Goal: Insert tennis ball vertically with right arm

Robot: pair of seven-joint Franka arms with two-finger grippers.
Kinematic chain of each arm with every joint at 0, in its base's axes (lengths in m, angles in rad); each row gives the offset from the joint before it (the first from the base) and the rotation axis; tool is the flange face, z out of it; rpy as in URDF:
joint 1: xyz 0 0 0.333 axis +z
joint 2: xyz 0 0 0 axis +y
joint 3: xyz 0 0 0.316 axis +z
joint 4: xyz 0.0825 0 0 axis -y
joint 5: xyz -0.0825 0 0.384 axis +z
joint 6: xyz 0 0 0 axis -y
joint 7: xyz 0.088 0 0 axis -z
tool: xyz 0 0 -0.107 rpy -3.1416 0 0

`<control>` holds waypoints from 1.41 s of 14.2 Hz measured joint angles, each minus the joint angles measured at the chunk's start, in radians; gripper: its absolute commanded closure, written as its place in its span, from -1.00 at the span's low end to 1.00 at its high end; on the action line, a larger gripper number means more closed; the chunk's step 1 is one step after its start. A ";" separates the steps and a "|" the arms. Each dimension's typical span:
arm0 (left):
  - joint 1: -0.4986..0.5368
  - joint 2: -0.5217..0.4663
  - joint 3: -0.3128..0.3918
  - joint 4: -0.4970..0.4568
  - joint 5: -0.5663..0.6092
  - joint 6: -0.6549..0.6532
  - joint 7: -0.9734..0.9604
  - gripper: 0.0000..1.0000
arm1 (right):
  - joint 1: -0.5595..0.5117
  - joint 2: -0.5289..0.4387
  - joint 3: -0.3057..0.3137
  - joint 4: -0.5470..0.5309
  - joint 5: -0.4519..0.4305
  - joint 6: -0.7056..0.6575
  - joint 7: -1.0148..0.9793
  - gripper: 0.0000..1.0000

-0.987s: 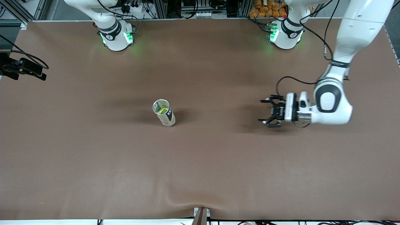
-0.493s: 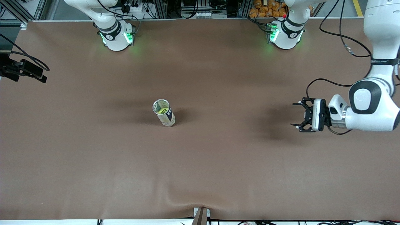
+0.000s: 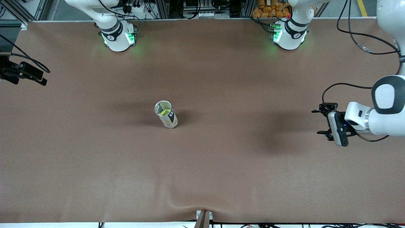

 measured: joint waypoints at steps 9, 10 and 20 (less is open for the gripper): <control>-0.182 -0.087 0.136 0.218 0.231 -0.221 -0.722 -1.00 | 0.000 0.000 0.000 0.000 0.000 -0.002 0.001 -1.00; -0.185 -0.106 0.178 0.223 0.228 -0.206 -0.729 -1.00 | 0.000 0.000 -0.001 0.000 0.000 -0.002 0.001 -1.00; -0.254 -0.350 0.243 0.217 0.275 -0.330 -1.206 -1.00 | 0.000 0.000 -0.003 0.001 -0.001 -0.002 0.001 -1.00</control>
